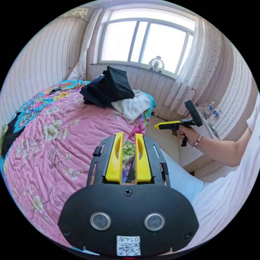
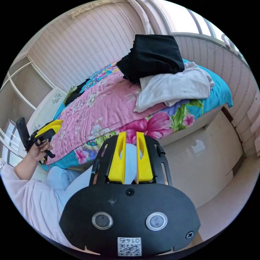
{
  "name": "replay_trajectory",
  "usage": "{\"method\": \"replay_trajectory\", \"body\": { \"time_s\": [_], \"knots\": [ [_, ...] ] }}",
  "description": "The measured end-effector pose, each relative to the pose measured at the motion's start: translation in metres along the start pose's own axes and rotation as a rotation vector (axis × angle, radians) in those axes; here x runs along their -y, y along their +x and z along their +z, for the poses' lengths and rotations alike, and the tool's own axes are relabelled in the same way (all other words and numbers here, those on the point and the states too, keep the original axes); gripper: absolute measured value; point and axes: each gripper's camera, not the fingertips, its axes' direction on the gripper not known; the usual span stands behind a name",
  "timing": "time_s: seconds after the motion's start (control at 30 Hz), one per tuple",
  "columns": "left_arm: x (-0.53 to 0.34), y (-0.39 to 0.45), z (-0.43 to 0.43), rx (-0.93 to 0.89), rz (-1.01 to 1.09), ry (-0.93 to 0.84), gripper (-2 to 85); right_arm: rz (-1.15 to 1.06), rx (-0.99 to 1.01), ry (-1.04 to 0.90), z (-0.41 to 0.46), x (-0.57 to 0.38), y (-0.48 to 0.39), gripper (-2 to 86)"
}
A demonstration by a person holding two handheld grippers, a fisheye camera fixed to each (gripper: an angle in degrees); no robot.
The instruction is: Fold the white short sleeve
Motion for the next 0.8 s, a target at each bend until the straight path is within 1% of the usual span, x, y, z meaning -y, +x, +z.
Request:
{"method": "replay_trajectory", "body": {
  "time_s": [0.07,0.1,0.17,0.2,0.23,0.33,0.4,0.47,0.5,0.57,0.63,0.7,0.73,0.8],
  "knots": [
    [0.026,0.005,0.053,-0.01,0.023,-0.053,7.2,-0.028,-0.019,0.039,-0.006,0.031,0.015,7.3],
    [0.033,0.006,0.067,-0.011,0.03,-0.066,7.1,-0.032,-0.037,0.052,-0.008,0.039,0.019,7.5],
    [0.061,0.009,0.121,-0.018,0.047,-0.131,6.8,-0.005,-0.128,0.069,-0.008,0.068,0.041,8.2],
    [0.068,0.01,0.134,-0.017,0.053,-0.144,6.7,0.01,-0.136,0.064,-0.007,0.075,0.048,8.5],
    [0.082,0.012,0.16,-0.015,0.067,-0.171,6.9,0.057,-0.125,0.052,-0.002,0.086,0.065,9.1],
    [0.114,0.015,0.222,0.003,0.08,-0.248,9.0,0.189,-0.006,0.033,0.011,0.107,0.105,9.3],
    [0.132,0.016,0.255,0.015,0.088,-0.264,10.5,0.243,0.053,0.032,0.016,0.114,0.121,8.3],
    [0.152,0.015,0.297,0.052,0.107,-0.314,10.7,0.29,0.118,0.053,0.013,0.12,0.135,4.3],
    [0.156,0.014,0.307,0.059,0.105,-0.335,10.7,0.299,0.131,0.06,0.012,0.12,0.137,3.7],
    [0.167,0.01,0.344,0.062,0.093,-0.439,8.4,0.316,0.169,0.068,0.003,0.123,0.143,1.9],
    [0.173,0.013,0.359,0.044,0.116,-0.479,5.4,0.286,0.196,0.075,-0.006,0.125,0.142,1.3],
    [0.177,0.016,0.362,0.014,0.126,-0.476,2.3,0.239,0.207,0.093,-0.018,0.125,0.136,1.0],
    [0.179,0.017,0.359,-0.004,0.122,-0.463,0.6,0.214,0.218,0.131,-0.031,0.123,0.13,0.8],
    [0.179,0.015,0.344,-0.032,0.124,-0.378,-0.3,0.185,0.219,0.202,-0.051,0.119,0.118,0.6]
  ]
}}
